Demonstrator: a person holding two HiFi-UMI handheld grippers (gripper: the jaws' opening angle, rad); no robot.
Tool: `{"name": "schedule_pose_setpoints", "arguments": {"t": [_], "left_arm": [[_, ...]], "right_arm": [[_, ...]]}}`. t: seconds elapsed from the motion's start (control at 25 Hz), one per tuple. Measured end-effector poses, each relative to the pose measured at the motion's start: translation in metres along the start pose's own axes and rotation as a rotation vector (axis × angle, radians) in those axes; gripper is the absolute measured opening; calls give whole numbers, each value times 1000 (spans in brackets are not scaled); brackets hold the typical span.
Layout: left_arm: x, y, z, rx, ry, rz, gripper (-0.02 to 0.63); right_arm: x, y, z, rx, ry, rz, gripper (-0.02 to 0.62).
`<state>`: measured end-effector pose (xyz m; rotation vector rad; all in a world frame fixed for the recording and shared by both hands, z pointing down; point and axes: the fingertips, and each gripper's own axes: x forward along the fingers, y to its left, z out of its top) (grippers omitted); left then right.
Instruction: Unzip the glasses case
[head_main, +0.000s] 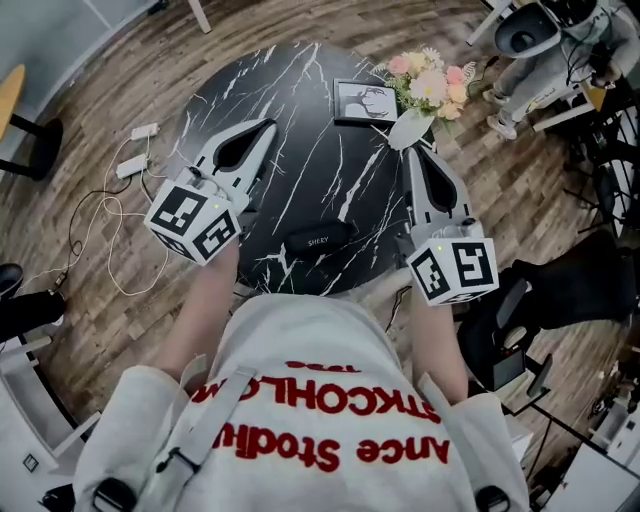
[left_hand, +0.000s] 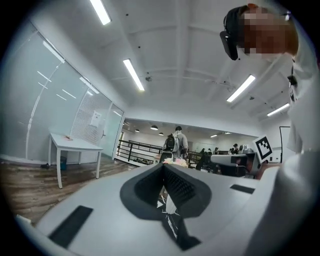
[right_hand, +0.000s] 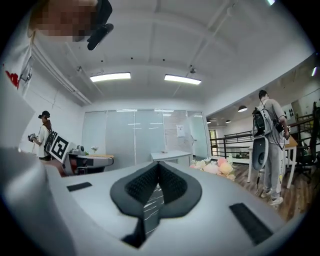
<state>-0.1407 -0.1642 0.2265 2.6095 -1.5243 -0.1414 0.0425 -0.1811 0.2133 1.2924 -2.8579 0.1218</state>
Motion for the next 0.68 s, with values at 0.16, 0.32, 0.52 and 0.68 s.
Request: {"name": "schedule_pose_setpoints", "arguments": {"t": [0.16,0.32,0.52,0.68], "left_arm": [[-3,0,4,-1,-9,14,8],[-6,-1,4,5,-4,25,8],[-10,-4,3,6,4,31,8],[-11,-6,2,4,8,33,8]], "right_arm": [[-2,7,7,-18,-14,10,15],[-4,6,4,-11,-19,8,15],[-6,6,5,-1,-24,9,15],[-6,9,9,-4,-21,11,15]]}}
